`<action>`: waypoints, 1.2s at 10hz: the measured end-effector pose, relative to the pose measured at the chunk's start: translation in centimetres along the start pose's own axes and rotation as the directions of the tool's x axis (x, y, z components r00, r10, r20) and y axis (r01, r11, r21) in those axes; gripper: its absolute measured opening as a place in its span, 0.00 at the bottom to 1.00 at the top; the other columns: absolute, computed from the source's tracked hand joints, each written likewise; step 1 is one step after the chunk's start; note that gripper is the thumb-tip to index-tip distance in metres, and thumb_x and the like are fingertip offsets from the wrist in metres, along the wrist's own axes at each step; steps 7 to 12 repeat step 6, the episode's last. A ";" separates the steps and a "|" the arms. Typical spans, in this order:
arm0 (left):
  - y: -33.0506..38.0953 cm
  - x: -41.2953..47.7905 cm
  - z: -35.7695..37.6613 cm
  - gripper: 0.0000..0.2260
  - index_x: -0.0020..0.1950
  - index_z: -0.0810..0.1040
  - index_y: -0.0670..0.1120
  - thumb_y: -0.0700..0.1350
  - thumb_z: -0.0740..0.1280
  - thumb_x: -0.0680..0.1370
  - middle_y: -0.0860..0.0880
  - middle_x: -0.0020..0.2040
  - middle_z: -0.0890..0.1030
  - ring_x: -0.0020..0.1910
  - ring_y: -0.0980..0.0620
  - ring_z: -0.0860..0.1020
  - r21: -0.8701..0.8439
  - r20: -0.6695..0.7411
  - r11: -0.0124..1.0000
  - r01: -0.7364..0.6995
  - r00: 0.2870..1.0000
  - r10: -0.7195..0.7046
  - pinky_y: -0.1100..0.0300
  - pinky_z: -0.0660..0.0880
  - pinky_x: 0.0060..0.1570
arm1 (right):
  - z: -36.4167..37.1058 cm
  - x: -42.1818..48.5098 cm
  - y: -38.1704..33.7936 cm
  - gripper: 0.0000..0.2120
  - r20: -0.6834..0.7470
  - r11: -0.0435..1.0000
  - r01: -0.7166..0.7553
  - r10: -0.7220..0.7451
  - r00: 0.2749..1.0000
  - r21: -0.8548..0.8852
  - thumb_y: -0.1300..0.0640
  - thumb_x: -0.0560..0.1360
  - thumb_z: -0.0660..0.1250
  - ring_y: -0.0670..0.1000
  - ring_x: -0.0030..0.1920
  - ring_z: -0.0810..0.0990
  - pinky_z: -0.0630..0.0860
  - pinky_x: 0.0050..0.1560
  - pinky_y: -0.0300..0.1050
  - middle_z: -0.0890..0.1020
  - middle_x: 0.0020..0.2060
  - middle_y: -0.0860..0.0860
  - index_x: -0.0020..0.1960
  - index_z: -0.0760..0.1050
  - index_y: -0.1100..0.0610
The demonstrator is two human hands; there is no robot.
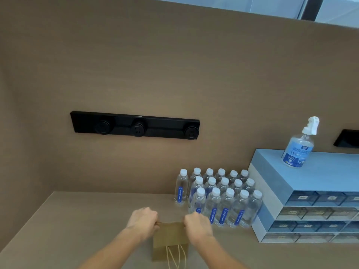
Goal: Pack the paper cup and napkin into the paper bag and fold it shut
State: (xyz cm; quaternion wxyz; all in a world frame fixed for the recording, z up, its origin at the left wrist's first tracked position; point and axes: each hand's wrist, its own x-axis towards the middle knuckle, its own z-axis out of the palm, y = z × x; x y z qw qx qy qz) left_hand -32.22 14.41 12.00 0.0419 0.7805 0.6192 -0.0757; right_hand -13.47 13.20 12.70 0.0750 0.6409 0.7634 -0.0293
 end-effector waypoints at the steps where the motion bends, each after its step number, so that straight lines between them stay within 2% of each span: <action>1: 0.0 0.0 -0.3 0.10 0.47 0.81 0.46 0.53 0.66 0.76 0.42 0.49 0.84 0.51 0.41 0.80 0.032 -0.008 0.999 -0.026 1.000 0.026 0.53 0.76 0.47 | -0.2 0.2 0.0 0.12 -0.009 1.000 -0.004 0.004 1.000 -0.011 0.70 0.74 0.61 0.62 0.50 0.83 0.78 0.48 0.53 0.84 0.48 0.61 0.51 0.80 0.62; 4: 0.2 0.5 -1.5 0.12 0.48 0.80 0.46 0.53 0.65 0.75 0.42 0.50 0.83 0.53 0.40 0.79 0.049 -0.009 0.996 -0.078 0.997 0.078 0.52 0.76 0.48 | -0.9 0.5 -0.2 0.12 0.033 0.999 -0.018 0.017 0.999 0.028 0.68 0.75 0.61 0.61 0.53 0.82 0.78 0.51 0.53 0.83 0.52 0.61 0.54 0.80 0.62; 6: 0.5 1.1 -2.2 0.12 0.50 0.80 0.48 0.55 0.66 0.74 0.43 0.52 0.83 0.53 0.41 0.79 -0.002 0.017 0.996 -0.094 0.995 0.095 0.54 0.76 0.50 | -1.5 1.4 -0.1 0.11 0.080 0.994 -0.013 0.005 0.997 0.105 0.62 0.74 0.64 0.61 0.54 0.82 0.79 0.54 0.54 0.83 0.53 0.60 0.54 0.80 0.60; 12: 0.5 1.1 -2.2 0.12 0.50 0.80 0.48 0.55 0.66 0.74 0.43 0.52 0.83 0.53 0.41 0.79 -0.002 0.017 0.996 -0.094 0.995 0.095 0.54 0.76 0.50 | -1.5 1.4 -0.1 0.11 0.080 0.994 -0.013 0.005 0.997 0.105 0.62 0.74 0.64 0.61 0.54 0.82 0.79 0.54 0.54 0.83 0.53 0.60 0.54 0.80 0.60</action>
